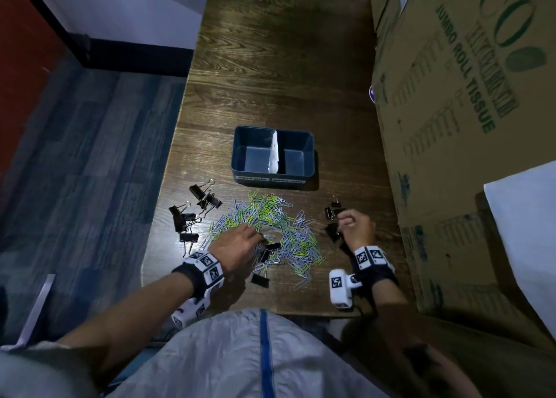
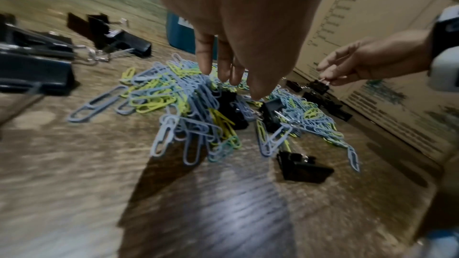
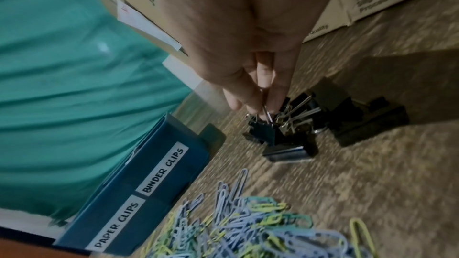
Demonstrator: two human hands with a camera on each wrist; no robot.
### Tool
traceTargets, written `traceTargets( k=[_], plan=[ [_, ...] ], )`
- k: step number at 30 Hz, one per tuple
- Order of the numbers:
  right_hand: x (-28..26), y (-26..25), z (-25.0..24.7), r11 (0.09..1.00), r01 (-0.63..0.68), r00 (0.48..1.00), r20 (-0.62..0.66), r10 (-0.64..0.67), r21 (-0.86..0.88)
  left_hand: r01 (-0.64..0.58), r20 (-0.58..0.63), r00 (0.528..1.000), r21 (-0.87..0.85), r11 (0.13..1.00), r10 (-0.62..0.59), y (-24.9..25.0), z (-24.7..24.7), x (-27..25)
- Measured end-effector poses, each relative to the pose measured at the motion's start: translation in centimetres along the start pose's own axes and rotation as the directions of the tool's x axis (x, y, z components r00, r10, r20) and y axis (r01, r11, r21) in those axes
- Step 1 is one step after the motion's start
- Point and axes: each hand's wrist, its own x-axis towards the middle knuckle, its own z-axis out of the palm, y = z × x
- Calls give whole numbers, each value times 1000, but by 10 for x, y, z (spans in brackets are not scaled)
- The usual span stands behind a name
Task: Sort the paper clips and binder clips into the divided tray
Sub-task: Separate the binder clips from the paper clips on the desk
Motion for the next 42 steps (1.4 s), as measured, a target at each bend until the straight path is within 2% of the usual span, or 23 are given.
traceTargets(
  k=[3, 4, 6, 8, 10, 12, 15, 18, 20, 23, 27, 31, 35, 38, 42],
  plan=[
    [3, -2, -8, 997, 23, 998, 59, -19, -73, -133, -11, 991, 56, 990, 134, 20, -3, 11],
    [2, -4, -9, 991, 39, 997, 66, -31, -128, -161, 19, 987, 87, 983, 160, 25, -4, 15],
    [-7, -12, -10, 966, 113, 992, 79, -97, -234, -131, 56, 991, 139, 982, 124, 31, -3, 22],
    [-23, -21, -2, 927, 262, 964, 124, -236, -268, -5, 35, 999, 124, 992, 0, 30, -2, 24],
    [-45, -29, 13, 874, 415, 904, 219, -367, -253, 121, 47, 991, 128, 984, -128, 23, -1, 22],
    [-64, -32, 34, 818, 531, 817, 388, -426, -221, 190, 86, 976, 129, 973, -202, 13, 1, 16],
    [-84, -35, 66, 759, 627, 691, 573, -440, -173, 191, 107, 973, 121, 974, -204, -4, 4, 8],
    [-91, -39, 82, 671, 702, 638, 628, -445, -238, 178, 86, 980, 36, 983, -181, -13, 6, 4],
    [-94, -42, 87, 637, 715, 640, 638, -428, -290, 182, 77, 980, 13, 983, -183, -14, 6, 3],
    [-94, -44, 92, 651, 682, 678, 620, -394, -332, 212, 69, 975, -42, 976, -209, -8, 7, 4],
    [-88, -46, 98, 728, 614, 721, 593, -358, -307, 237, 23, 971, -169, 957, -237, -3, 11, 7],
    [-83, -45, 95, 825, 488, 799, 526, -291, -284, 290, 8, 953, -307, 906, -302, -6, 10, 9],
    [-79, -38, 90, 868, 436, 820, 503, -273, -238, 283, -47, 942, -424, 860, -333, -18, 7, 1],
    [-76, -35, 82, 897, 403, 854, 428, -297, -182, 310, -113, 920, -375, 874, -375, -28, 7, -6],
    [-68, -36, 68, 945, 304, 911, 326, -252, -120, 259, -129, 950, -184, 948, -285, -27, 10, -8]
  ],
)
